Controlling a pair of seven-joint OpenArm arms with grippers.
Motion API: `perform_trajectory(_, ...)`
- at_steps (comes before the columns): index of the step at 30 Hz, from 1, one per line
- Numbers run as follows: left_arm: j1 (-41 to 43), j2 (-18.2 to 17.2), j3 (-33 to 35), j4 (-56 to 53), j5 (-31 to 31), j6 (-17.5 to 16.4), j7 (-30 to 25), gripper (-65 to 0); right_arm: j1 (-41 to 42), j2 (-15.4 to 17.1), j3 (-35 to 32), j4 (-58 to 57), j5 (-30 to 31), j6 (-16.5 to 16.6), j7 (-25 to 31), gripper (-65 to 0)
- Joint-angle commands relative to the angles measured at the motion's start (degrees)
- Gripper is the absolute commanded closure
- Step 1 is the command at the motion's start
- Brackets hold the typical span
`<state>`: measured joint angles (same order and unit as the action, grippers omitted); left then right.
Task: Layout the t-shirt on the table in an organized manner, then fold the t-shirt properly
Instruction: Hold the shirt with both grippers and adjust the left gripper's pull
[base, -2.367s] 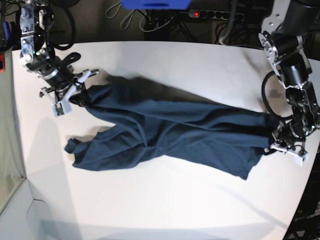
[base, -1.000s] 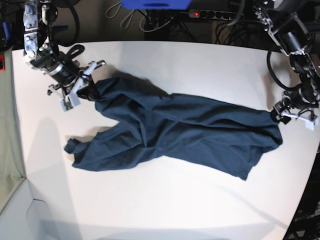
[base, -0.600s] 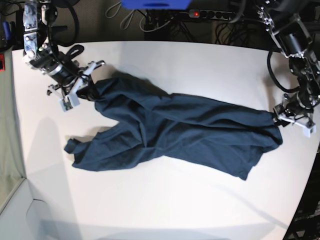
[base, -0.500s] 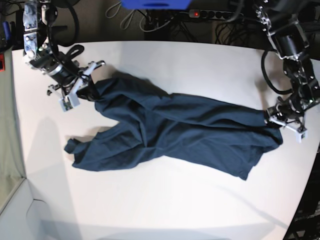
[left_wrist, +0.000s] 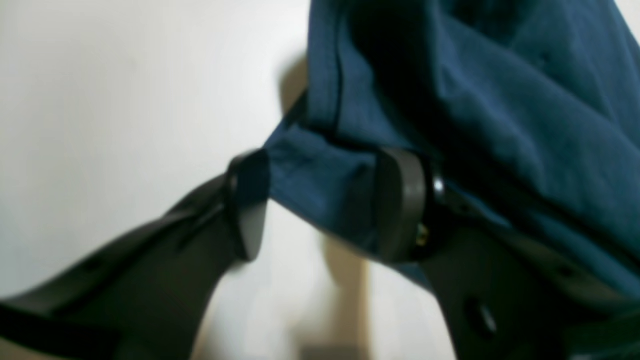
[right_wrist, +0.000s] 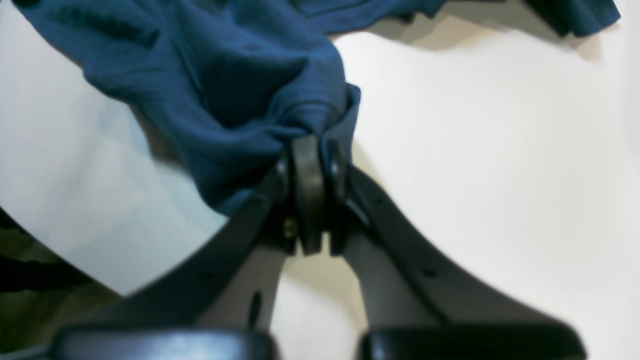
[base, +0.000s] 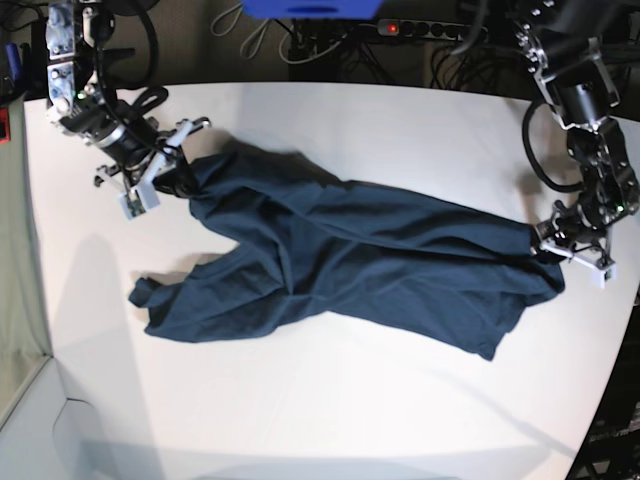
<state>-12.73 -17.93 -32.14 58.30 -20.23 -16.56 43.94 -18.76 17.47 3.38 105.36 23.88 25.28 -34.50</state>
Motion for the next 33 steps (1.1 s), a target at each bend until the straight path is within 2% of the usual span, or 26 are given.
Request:
perform_trajectory(1,-0.76,-0.66,0.18,-0.15,0.4,0.16,0.85,-32.7,0.52,0.68,0.45,0.88,0.6,0.44,1.31,0.0)
perform_trajectory(10,0.29,-0.66,0.18,-1.47,0.49,0.07,0.94,-30.7,0.7,0.68,0.45,0.88,0.6,0.44,1.31,0.0)
perform_trajectory(11,0.73,-0.66,0.36,-2.08,0.49,-0.1,0.94,-27.9,0.7,0.68,0.45,0.88,0.6,0.44,1.31,0.0)
perform_trajectory(16,2.67,-1.8,3.79,-3.4,0.49,-0.28,0.32,-0.2,0.7,0.68,0.45,0.88,0.6,0.44,1.31,0.0)
perform_trajectory(20,4.42,-2.15,4.14,-2.52,0.14,-0.37,0.94,-0.4,0.7,0.68,0.45,0.88,0.6,0.44,1.31,0.0)
perform_trajectory(23,6.27,-2.24,3.79,2.14,0.05,-0.37,1.55,-0.3,0.7,0.68,0.45,0.88,0.6,0.44,1.31,0.0)
perform_trajectory(27,9.87,-2.15,2.82,14.0,-0.12,-0.37,6.65,-0.3,0.7,0.68,0.45,0.88,0.6,0.44,1.31,0.0)
perform_trajectory(33,14.09,-0.31,-3.95,32.38,-0.21,-0.54,15.18,-0.3,0.87,0.77,0.45,0.88,0.6,0.44,1.31,0.0)
